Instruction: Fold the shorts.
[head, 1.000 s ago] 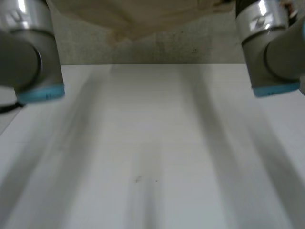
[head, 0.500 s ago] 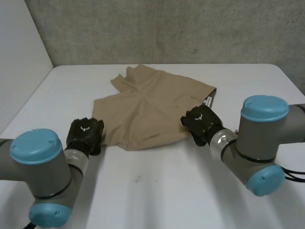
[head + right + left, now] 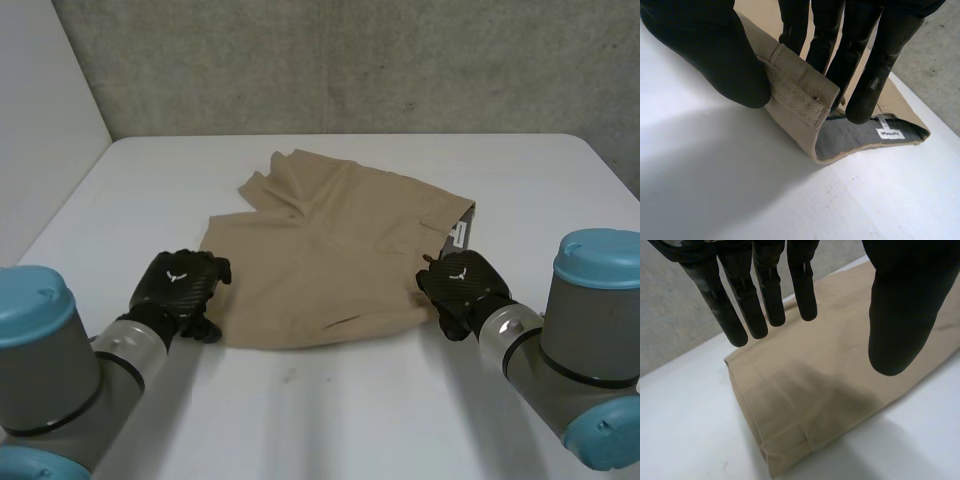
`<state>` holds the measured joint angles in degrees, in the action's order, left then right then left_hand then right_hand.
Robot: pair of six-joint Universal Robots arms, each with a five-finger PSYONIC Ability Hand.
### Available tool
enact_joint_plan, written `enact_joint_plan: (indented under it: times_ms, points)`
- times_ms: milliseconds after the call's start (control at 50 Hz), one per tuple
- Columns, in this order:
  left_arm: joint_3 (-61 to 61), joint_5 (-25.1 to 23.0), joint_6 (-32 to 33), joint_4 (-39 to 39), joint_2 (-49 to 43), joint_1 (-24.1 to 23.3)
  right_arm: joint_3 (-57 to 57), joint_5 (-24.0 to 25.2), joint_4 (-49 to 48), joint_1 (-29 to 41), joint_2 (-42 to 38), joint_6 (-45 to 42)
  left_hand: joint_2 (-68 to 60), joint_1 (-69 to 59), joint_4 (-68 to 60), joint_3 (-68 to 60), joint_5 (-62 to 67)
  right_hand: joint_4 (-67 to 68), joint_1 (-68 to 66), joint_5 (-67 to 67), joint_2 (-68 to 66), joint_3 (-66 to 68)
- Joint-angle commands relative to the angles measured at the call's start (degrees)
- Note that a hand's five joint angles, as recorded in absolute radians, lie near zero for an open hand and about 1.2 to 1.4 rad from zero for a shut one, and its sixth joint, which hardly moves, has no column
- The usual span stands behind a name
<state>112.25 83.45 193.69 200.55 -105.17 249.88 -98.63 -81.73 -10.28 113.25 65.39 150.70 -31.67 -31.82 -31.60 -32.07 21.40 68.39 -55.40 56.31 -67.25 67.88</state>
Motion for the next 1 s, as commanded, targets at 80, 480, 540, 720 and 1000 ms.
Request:
enact_joint_plan:
  times_ms: [80, 480, 540, 720, 1000]
  points:
    - [-1.24, -9.09, 0.11, -5.87, -1.70, 7.55, 0.19, 0.17, -0.79, -0.32, -0.70, 4.60, -1.42, -1.28, -1.49, -1.02, 1.70, 11.61, -24.60, 13.69, -12.75, 12.12]
    - [-2.47, -7.51, 8.01, -0.86, -9.00, 7.73, 1.33, -0.01, -0.53, -1.11, -2.02, 6.36, -2.59, -2.45, -2.67, -2.20, 2.87, 11.61, -24.60, 13.69, -12.75, 12.12]
    - [-2.73, -7.16, 8.46, -0.69, -9.08, 7.90, 1.42, -0.01, -0.44, -1.19, -2.10, 7.24, -3.09, -2.95, -3.17, -2.70, 3.37, 11.61, -24.60, 13.69, -12.75, 12.12]
    - [-3.79, -7.16, 8.55, 2.56, -10.14, 7.90, 1.42, -0.01, -0.18, -1.02, -2.10, 7.59, -7.97, -7.83, -8.05, -7.57, 8.25, 11.61, -24.60, 13.69, -12.75, 12.12]
    - [-8.44, -6.63, 8.64, 3.27, -14.53, 7.20, 1.68, -0.71, -0.70, -2.51, -1.67, 8.03, -15.70, -15.56, -15.78, -15.31, 15.98, 11.61, -24.60, 13.69, -12.75, 12.12]
